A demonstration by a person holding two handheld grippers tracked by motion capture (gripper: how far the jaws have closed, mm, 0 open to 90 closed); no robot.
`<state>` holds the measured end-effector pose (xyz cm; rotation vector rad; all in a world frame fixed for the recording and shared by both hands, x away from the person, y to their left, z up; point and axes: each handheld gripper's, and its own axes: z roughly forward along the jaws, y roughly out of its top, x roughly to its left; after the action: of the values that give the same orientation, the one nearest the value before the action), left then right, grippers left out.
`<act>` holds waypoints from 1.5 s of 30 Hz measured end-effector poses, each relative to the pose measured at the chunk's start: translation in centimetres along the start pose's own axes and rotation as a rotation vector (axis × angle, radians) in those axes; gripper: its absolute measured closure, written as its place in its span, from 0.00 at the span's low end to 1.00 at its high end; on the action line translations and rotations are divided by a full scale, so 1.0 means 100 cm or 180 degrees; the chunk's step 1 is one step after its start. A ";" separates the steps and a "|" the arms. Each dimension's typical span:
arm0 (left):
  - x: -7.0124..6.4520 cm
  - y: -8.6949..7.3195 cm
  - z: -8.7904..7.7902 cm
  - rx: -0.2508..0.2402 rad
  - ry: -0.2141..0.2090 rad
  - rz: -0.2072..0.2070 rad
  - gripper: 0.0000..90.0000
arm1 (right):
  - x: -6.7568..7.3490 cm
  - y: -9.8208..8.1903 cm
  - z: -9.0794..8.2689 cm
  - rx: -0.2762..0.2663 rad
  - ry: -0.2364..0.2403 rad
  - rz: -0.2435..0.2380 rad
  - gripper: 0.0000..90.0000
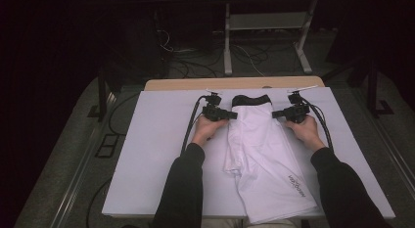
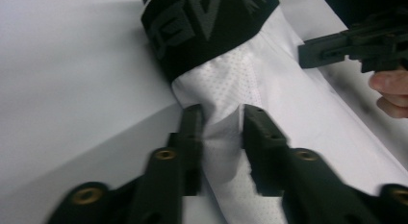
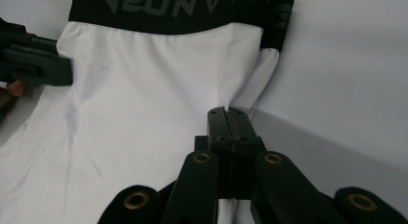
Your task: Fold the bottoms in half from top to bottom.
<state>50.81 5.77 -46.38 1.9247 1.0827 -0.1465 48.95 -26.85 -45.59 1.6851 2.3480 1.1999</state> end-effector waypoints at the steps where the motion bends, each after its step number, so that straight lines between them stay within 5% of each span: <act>1: 0.000 0.000 0.000 -0.0017 0.0009 -0.0015 0.88 | 0.000 -0.001 -0.001 -0.0008 0.0031 -0.0024 0.99; 6: 0.002 0.000 -0.002 -0.0060 -0.0014 -0.0052 0.98 | 0.003 -0.001 -0.006 -0.0071 0.0070 -0.0090 0.99; 25: -0.023 0.010 -0.020 -0.0122 -0.0028 0.0116 0.98 | 0.012 -0.002 -0.029 -0.0321 0.0285 -0.0187 0.99; 45: -0.052 0.007 -0.041 -0.0189 -0.0104 0.0177 0.98 | 0.027 -0.007 -0.059 -0.0456 0.0267 -0.0316 0.99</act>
<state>46.99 5.42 -40.99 1.8909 1.0002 -0.1133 44.76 -28.09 -40.71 1.4846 2.2979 1.4087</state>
